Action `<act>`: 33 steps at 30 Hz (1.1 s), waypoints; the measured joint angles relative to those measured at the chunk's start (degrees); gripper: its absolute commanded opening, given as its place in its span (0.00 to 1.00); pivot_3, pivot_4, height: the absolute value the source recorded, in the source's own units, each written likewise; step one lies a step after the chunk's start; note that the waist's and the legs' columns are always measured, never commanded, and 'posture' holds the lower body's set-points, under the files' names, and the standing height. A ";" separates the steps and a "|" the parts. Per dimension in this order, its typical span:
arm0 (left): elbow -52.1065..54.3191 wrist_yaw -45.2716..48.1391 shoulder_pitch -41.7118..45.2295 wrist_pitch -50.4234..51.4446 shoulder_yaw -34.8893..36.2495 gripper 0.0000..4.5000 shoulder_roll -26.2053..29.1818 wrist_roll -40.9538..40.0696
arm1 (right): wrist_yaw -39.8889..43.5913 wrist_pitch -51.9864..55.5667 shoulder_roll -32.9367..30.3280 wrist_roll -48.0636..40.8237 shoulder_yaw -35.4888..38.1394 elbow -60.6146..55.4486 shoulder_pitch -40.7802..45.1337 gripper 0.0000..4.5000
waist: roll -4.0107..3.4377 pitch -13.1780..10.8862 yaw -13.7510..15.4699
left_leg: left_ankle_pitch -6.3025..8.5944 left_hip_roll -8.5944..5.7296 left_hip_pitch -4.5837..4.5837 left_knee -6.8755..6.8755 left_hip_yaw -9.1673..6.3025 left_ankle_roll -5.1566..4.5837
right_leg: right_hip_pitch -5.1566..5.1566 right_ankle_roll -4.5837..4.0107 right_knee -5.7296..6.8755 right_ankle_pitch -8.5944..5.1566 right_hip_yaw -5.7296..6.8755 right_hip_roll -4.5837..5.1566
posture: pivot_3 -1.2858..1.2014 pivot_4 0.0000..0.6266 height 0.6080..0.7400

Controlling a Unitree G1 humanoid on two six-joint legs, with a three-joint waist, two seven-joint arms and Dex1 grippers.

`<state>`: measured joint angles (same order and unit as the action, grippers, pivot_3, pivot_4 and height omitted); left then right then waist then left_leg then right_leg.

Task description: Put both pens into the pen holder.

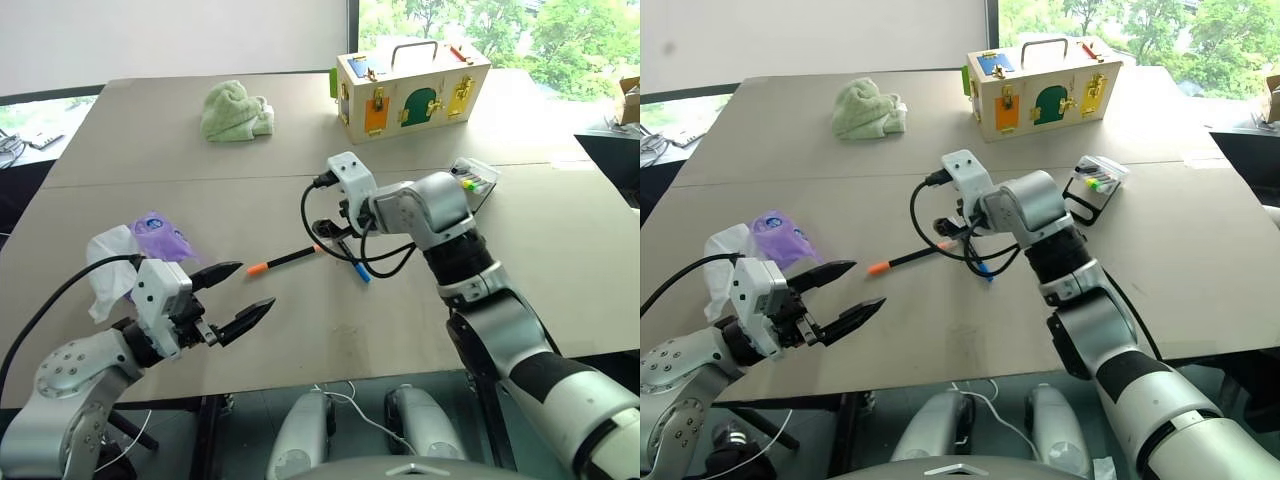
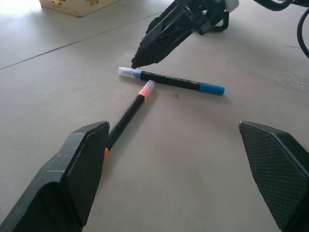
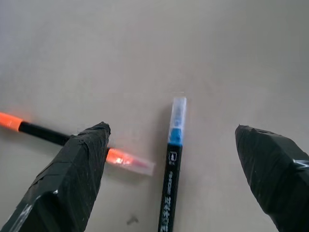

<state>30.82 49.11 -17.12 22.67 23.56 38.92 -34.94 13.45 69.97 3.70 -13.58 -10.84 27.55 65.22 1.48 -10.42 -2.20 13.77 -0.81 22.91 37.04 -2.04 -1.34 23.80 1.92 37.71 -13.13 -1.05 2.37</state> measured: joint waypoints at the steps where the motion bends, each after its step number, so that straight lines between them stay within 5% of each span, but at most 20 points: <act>1: 0.00 -0.02 -0.12 -0.13 0.00 1.00 -0.07 0.01 | 0.02 -1.03 0.25 0.56 -0.09 2.10 0.17 0.93 | 0.00 0.00 0.02 | 0.00 -0.01 0.00 -0.03 0.00 0.00 | 0.00 0.00 -0.03 0.00 0.01 0.02 | 0.52 0.24 1.00; 3: 0.00 -0.09 -0.73 -0.44 0.02 1.00 -0.21 0.02 | 0.55 -2.95 0.40 1.84 -1.00 5.18 0.34 0.81 | -0.01 -0.01 -0.08 | 0.00 -0.01 0.02 -0.06 0.02 0.00 | 0.02 0.00 -0.04 0.00 -0.01 0.03 | 0.52 0.24 1.00; 11: 0.11 -0.64 -3.20 -1.02 0.12 1.00 -1.06 0.02 | 6.98 -9.11 -1.49 6.43 -5.96 10.78 1.88 0.01 | -0.08 0.08 -0.43 | 0.00 0.01 -0.12 -0.15 0.02 0.00 | 0.01 -0.02 -0.01 -0.01 -0.04 -0.02 | 0.52 0.24 1.00; 15: 0.39 -1.09 -3.51 -1.25 0.11 1.00 -1.39 0.02 | 11.69 -9.61 -3.87 7.61 -8.98 8.58 1.21 0.01 | -0.09 0.08 -0.33 | 0.00 0.01 -0.09 -0.16 0.02 0.00 | 0.01 -0.02 -0.03 -0.01 -0.02 -0.01 | 0.52 0.24 1.00; 23: 1.13 -1.90 -3.31 -1.74 -0.28 1.00 -1.59 0.16 | 31.89 -14.46 -25.86 9.83 -24.39 -14.37 -7.21 0.01 | -0.13 0.05 0.30 | 0.00 -0.07 0.02 -0.16 -0.08 -0.01 | -0.02 0.02 -0.18 -0.02 0.12 0.10 | 0.52 0.24 1.00; 30: 1.07 -1.93 -0.69 -1.68 -1.92 1.00 -1.19 0.50 | 39.81 -12.67 -31.55 10.28 -26.43 -18.29 -7.73 0.69 | -0.14 0.05 -0.26 | 0.00 0.07 -0.08 -0.17 -0.06 -0.01 | -0.01 -0.06 -0.06 -0.05 0.05 -0.07 | 0.52 0.24 1.00; 33: 0.79 -1.94 -0.50 -1.49 -2.28 1.00 -1.16 0.54 | 39.39 -9.57 -31.30 11.15 -26.08 -18.67 -7.38 0.69 | -0.13 0.06 -0.09 | 0.00 0.03 -0.06 -0.17 -0.05 0.00 | -0.02 -0.05 -0.12 -0.05 0.05 0.02 | 0.52 0.24 1.00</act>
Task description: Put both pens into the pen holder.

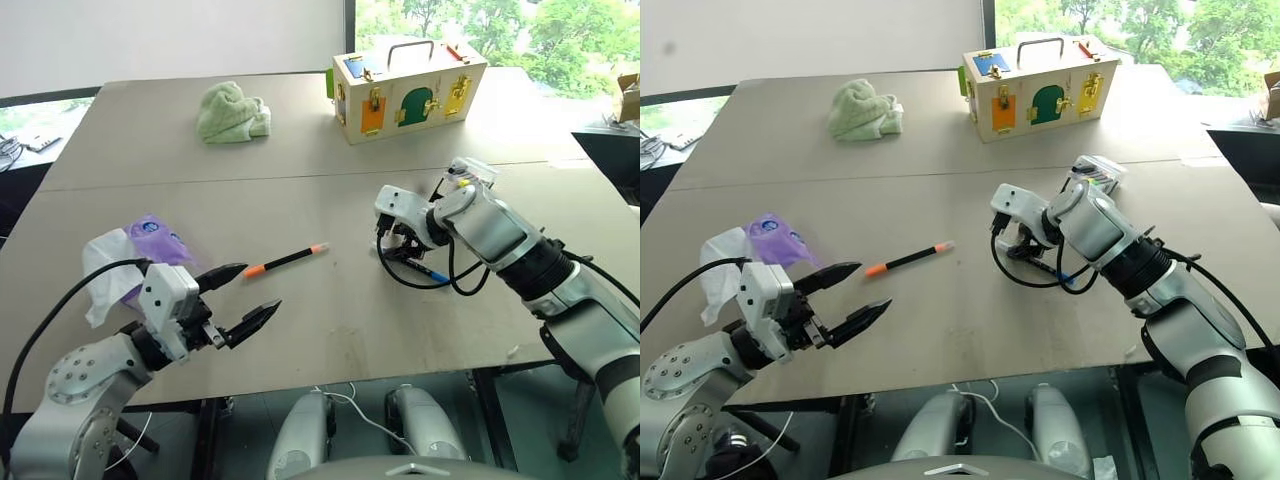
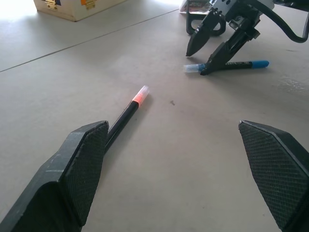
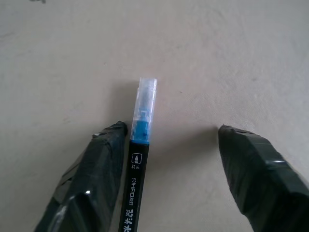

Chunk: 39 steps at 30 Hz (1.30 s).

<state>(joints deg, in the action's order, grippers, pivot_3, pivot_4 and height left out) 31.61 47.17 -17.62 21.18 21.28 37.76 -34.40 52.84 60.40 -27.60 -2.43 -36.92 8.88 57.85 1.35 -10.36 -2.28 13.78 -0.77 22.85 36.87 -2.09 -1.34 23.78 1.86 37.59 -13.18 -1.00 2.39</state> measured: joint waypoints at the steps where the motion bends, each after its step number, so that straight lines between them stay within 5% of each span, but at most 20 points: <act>1: -0.09 0.00 0.05 0.03 -0.11 1.00 0.02 0.01 | 0.02 0.87 0.15 -0.03 0.01 -0.10 0.14 0.69 | 0.00 0.00 0.02 | 0.00 -0.02 0.00 0.00 0.00 0.00 | 0.00 0.00 0.00 0.00 0.00 0.03 | 0.52 0.24 1.00; 6: -0.32 -0.14 0.16 0.46 -1.07 1.00 0.05 0.04 | 1.04 10.90 0.56 -2.19 0.14 -0.80 2.05 0.69 | 0.00 0.00 0.25 | 0.00 -0.03 0.05 0.00 -0.10 0.00 | 0.00 -0.01 -0.03 0.00 -0.02 0.10 | 0.52 0.24 1.00; 15: -0.30 -0.95 -0.16 0.58 -1.17 1.00 0.02 0.06 | 3.08 15.98 -3.37 -5.25 -3.67 -6.37 2.44 0.02 | 0.00 0.00 0.24 | 0.01 -0.04 0.07 -0.03 -0.15 0.01 | 0.00 -0.04 -0.08 -0.02 -0.04 0.15 | 0.52 0.24 1.00; 22: 2.38 -1.92 0.43 0.85 -1.19 1.00 -0.06 -0.62 | 0.08 2.70 -4.94 -4.80 3.16 -7.64 -4.41 0.01 | 0.05 0.04 0.26 | 0.00 -0.05 0.07 0.04 -0.14 0.00 | -0.06 -0.02 -0.06 -0.01 -0.05 0.14 | 0.52 0.24 1.00; 28: 6.74 -5.48 6.22 2.66 -2.12 1.00 -0.90 -3.58 | -4.61 -13.04 2.65 -18.15 34.61 -13.41 -9.95 0.01 | -0.03 -0.04 0.43 | 0.00 -0.03 0.10 0.06 -0.14 0.00 | -0.05 0.01 0.00 0.00 0.00 0.00 | 0.52 0.24 1.00; 30: 7.93 -7.01 11.94 4.55 -4.98 1.00 -2.07 -7.18 | -7.98 -25.62 2.18 -18.11 43.16 -16.68 -11.58 0.01 | -0.01 -0.02 1.48 | 0.00 -0.05 0.14 0.09 -0.17 0.00 | -0.06 0.02 -0.03 0.00 0.10 -0.01 | 0.52 0.24 1.00; 39: 3.79 -4.62 28.66 10.60 -12.47 1.00 -1.81 -16.35 | -13.49 -58.09 1.07 -7.67 45.78 -7.22 -17.06 0.01 | -0.05 -0.05 0.51 | -0.02 0.05 -0.09 0.22 0.17 0.00 | -0.11 0.02 0.19 -0.01 -0.17 -0.46 | 0.52 0.24 1.00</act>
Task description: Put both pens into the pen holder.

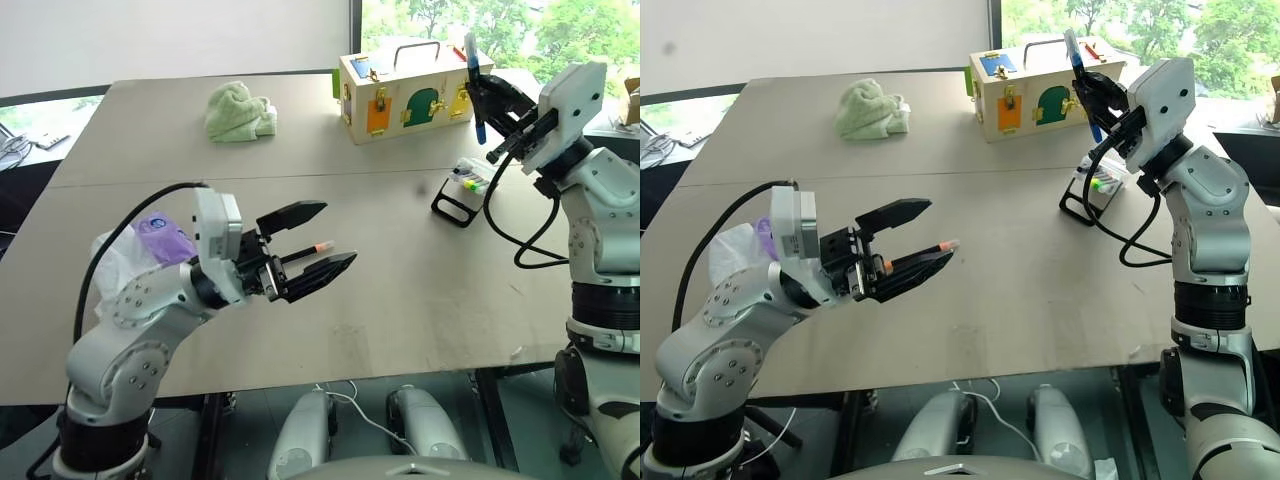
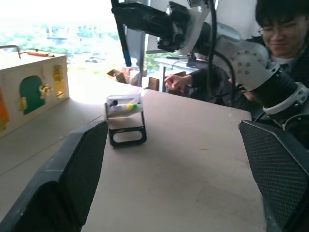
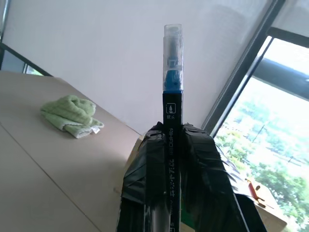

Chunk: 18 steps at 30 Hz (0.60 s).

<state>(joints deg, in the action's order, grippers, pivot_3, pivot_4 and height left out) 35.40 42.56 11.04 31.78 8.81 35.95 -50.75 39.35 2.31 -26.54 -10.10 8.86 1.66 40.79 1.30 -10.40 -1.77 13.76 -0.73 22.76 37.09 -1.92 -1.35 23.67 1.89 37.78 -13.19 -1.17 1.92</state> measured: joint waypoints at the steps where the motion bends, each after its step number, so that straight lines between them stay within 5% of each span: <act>1: -0.73 0.37 0.59 0.00 -0.48 1.00 -0.02 0.03 | 0.23 -2.73 -0.03 0.82 -0.69 1.76 0.01 0.01 | 0.00 0.00 -0.16 | 0.00 0.01 0.00 0.00 0.00 0.00 | 0.00 0.00 0.02 0.00 0.00 -0.02 | 0.52 0.24 1.00; 18: -3.38 1.41 1.08 -0.30 -2.20 1.00 -1.93 0.95 | 4.55 -31.54 -2.09 7.21 -8.02 29.25 1.45 0.01 | -0.03 -0.02 -0.24 | -0.01 -0.01 0.06 0.06 0.00 0.01 | 0.01 0.00 -0.02 0.00 -0.10 0.06 | 0.52 0.24 1.00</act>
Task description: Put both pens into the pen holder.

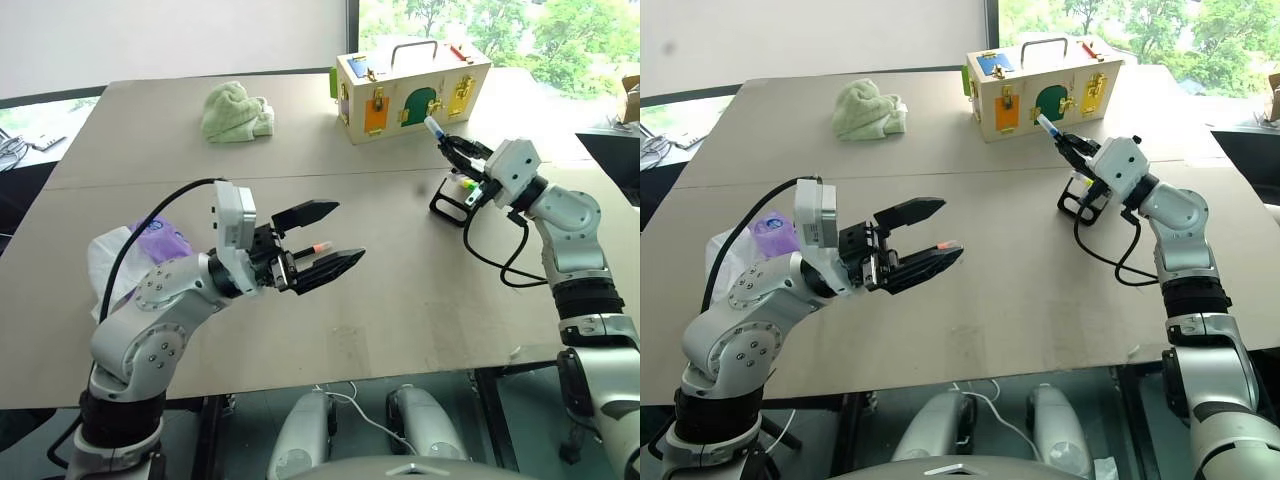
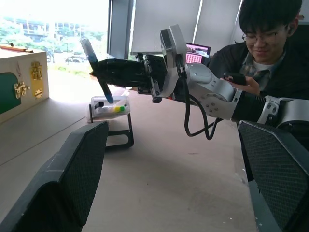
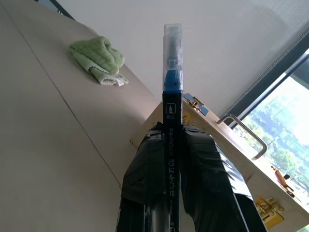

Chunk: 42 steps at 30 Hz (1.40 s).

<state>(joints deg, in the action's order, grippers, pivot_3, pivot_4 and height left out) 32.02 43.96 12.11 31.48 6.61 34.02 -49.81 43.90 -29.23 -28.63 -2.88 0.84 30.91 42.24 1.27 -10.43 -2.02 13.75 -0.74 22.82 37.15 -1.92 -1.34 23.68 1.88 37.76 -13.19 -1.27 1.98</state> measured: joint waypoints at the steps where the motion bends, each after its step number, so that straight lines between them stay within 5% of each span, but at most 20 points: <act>1: 0.00 -0.14 -0.16 -0.02 0.00 1.00 -0.03 0.12 | -0.30 -1.57 -0.20 0.93 -0.32 1.90 0.51 0.01 | 0.00 0.00 -0.01 | 0.00 0.00 0.00 0.00 0.00 0.00 | 0.00 0.00 0.00 0.00 -0.01 0.00 | 0.52 0.24 1.00; 7: 0.11 -0.59 -0.32 -0.44 0.00 1.00 -0.57 0.39 | -2.88 -7.32 -0.53 5.03 -1.14 9.96 3.54 0.01 | 0.00 0.00 0.03 | -0.03 0.00 0.00 0.01 -0.01 0.05 | -0.01 0.00 0.01 0.00 -0.06 0.00 | 0.52 0.24 1.00; 17: -0.11 -1.07 -0.20 -0.64 0.01 1.00 -0.56 1.42 | -3.30 -4.64 -2.80 4.31 -0.57 10.43 3.64 0.96 | -0.01 -0.01 0.02 | -0.02 0.00 0.01 0.01 -0.02 0.03 | -0.01 0.00 0.01 0.00 -0.19 0.01 | 0.52 0.24 1.00; 21: -1.92 -3.24 0.64 0.89 -0.62 1.00 1.10 4.23 | -0.84 2.48 -4.37 -0.38 0.19 0.66 -0.54 0.98 | -0.01 -0.01 0.23 | 0.00 0.00 0.01 0.01 -0.09 0.00 | -0.02 0.00 0.04 0.00 -0.15 0.02 | 0.52 0.24 1.00; 26: -10.12 -4.54 8.67 12.40 -8.29 1.00 14.40 14.27 | 6.27 34.11 -13.04 -20.22 0.88 -35.29 -16.21 0.98 | -0.18 -0.11 1.32 | 0.02 -0.03 0.05 0.02 -0.17 -0.03 | 0.00 0.03 0.09 -0.02 0.11 -0.03 | 0.52 0.24 1.00; 31: -22.28 3.27 18.22 16.08 -18.98 1.00 19.79 22.65 | 4.65 52.23 -18.21 -30.08 1.41 -57.36 -25.80 0.98 | -0.15 -0.10 1.23 | 0.02 -0.03 0.04 0.04 -0.12 -0.03 | -0.03 0.07 0.02 -0.05 0.19 -0.06 | 0.52 0.24 1.00; 35: -32.76 10.07 24.94 13.02 -28.29 1.00 18.79 31.35 | 3.04 59.03 -19.76 -30.33 -0.08 -63.21 -30.94 0.98 | -0.11 -0.13 1.27 | 0.01 -0.03 0.09 0.10 -0.08 -0.04 | -0.02 0.08 -0.03 -0.06 0.18 -0.05 | 0.52 0.24 1.00; 42: -45.43 16.36 35.87 9.54 -33.43 1.00 11.29 40.11 | 4.47 62.64 -22.82 -31.42 2.10 -66.12 -37.31 0.98 | -0.09 -0.11 2.76 | 0.01 -0.07 0.22 0.33 -0.17 -0.05 | -0.04 0.30 0.01 -0.18 0.25 -0.06 | 0.52 0.24 1.00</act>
<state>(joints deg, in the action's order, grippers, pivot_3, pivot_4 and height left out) -13.41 60.32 47.98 41.03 -26.82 45.30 -9.69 48.37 33.41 -51.45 -34.31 2.94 -35.21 4.94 1.18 -10.54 0.74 13.76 -0.81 23.04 37.48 -2.09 -1.39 23.64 2.18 37.77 -13.37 -1.02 1.93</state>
